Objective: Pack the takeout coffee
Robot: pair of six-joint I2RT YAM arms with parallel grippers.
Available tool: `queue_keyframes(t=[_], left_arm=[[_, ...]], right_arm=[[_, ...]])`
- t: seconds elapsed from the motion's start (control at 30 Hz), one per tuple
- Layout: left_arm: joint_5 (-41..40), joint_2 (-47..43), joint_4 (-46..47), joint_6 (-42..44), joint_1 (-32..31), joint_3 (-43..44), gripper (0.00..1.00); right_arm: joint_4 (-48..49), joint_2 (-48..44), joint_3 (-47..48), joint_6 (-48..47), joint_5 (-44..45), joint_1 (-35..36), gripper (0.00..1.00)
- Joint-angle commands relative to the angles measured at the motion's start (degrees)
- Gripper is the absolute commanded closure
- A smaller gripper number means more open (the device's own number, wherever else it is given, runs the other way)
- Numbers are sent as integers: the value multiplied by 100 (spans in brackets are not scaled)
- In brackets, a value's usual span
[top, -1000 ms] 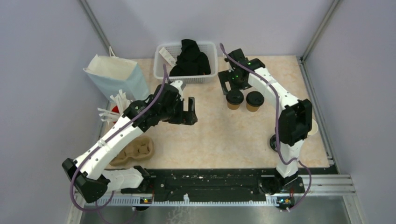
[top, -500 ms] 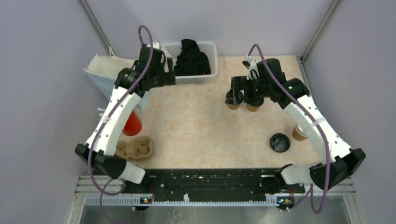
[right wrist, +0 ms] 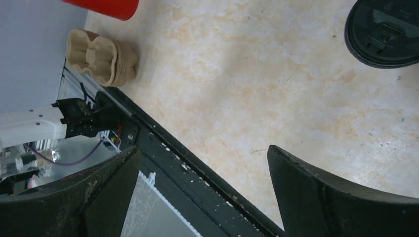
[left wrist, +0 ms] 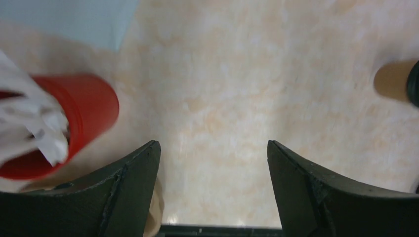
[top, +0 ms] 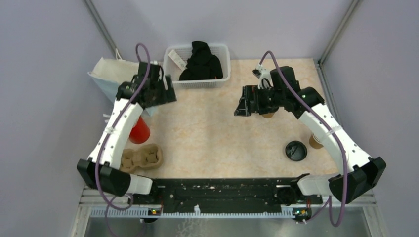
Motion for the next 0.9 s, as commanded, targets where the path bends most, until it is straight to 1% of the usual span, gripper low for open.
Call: queue_keyframes(t=[0.0, 0.1, 0.17, 0.2, 0.27, 0.43, 0.5, 0.6, 0.7, 0.87], left_arm=[[814, -1070, -821, -888, -9, -1514, 15], [580, -1383, -1247, -1172, -9, -2230, 15], [353, -1402, -1367, -1311, 16, -2602, 18], [325, -1366, -1373, -1306, 67, -2810, 19], [455, -1176, -1360, -1135, 183, -3071, 28], [304, -824, -1275, -839, 237, -3384, 47], [261, -734, -1239, -795, 250, -3522, 53], [281, -648, -1205, -744, 255, -3647, 55], [361, -464, -1359, -708, 255, -3641, 57], [288, -537, -1430, -690, 255, -3592, 66]], right_arm=[[822, 120, -194, 123, -469, 3, 1], [1043, 190, -343, 127, -654, 11, 1], [1257, 184, -495, 180, -800, 4, 1], [1361, 181, -585, 211, -855, 9, 1], [1463, 203, -694, 237, -942, 7, 1], [1399, 171, -846, 102, -929, 7, 2], [1355, 139, -899, 35, -900, 8, 2], [1308, 131, -941, -36, -870, 4, 2], [1342, 153, -991, -53, -868, 3, 2], [1402, 248, -987, -78, -905, 6, 2]])
